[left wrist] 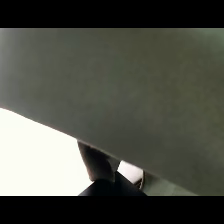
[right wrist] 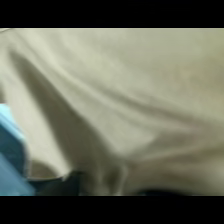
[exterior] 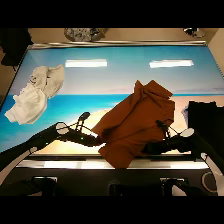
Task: Fold the shirts.
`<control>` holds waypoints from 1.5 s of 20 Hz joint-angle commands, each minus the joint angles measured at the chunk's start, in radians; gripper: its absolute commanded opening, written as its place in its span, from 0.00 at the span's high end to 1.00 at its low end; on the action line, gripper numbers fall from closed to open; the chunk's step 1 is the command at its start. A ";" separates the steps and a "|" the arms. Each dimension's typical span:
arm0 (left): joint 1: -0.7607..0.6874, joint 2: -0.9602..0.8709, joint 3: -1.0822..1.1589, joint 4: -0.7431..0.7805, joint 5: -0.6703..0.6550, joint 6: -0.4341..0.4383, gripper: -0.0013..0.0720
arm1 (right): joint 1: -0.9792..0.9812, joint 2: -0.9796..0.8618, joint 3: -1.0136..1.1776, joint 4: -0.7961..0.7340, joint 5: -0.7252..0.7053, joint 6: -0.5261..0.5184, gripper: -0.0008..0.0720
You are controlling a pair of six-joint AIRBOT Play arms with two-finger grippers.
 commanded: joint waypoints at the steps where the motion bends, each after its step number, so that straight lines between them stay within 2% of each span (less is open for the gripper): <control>1: 0.001 0.008 0.002 -0.002 -0.007 0.000 0.94 | 0.104 0.002 0.005 0.030 -0.025 0.013 0.92; 4: 0.031 0.088 0.061 -0.002 -0.010 0.011 0.94 | 0.104 0.045 0.115 -0.032 0.029 -0.027 0.93; 7: 0.108 0.269 0.279 -0.001 -0.003 0.115 0.94 | 0.104 0.184 0.402 -0.183 0.051 -0.028 0.93; 10: 0.239 0.430 0.639 -0.001 0.158 0.115 0.94 | 0.104 0.344 0.846 -0.365 -0.114 -0.021 0.93; 13: 0.402 0.509 0.964 -0.001 0.369 0.058 0.94 | 0.104 0.451 1.254 -0.560 -0.327 0.085 0.93; 15: 0.484 0.532 1.093 -0.002 0.347 0.013 0.94 | 0.105 0.476 1.421 -0.583 -0.310 0.149 0.93; 17: 0.489 0.546 1.133 -0.002 0.288 -0.008 0.94 | 0.104 0.476 1.497 -0.567 -0.257 0.161 0.93; 20: 0.491 0.563 1.134 0.003 0.293 -0.008 0.94 | 0.104 0.475 1.506 -0.582 -0.193 0.161 0.93; 26: 0.491 0.564 1.126 0.116 0.273 -0.008 0.94 | 0.104 0.454 1.506 -0.647 -0.085 0.162 0.93; 28: 0.491 0.550 1.101 0.159 0.207 -0.014 0.94 | 0.105 0.396 1.506 -0.645 0.030 0.167 0.93; 30: 0.491 0.518 1.046 0.274 0.078 -0.139 0.94 | 0.105 0.281 1.503 -0.645 0.245 0.186 0.93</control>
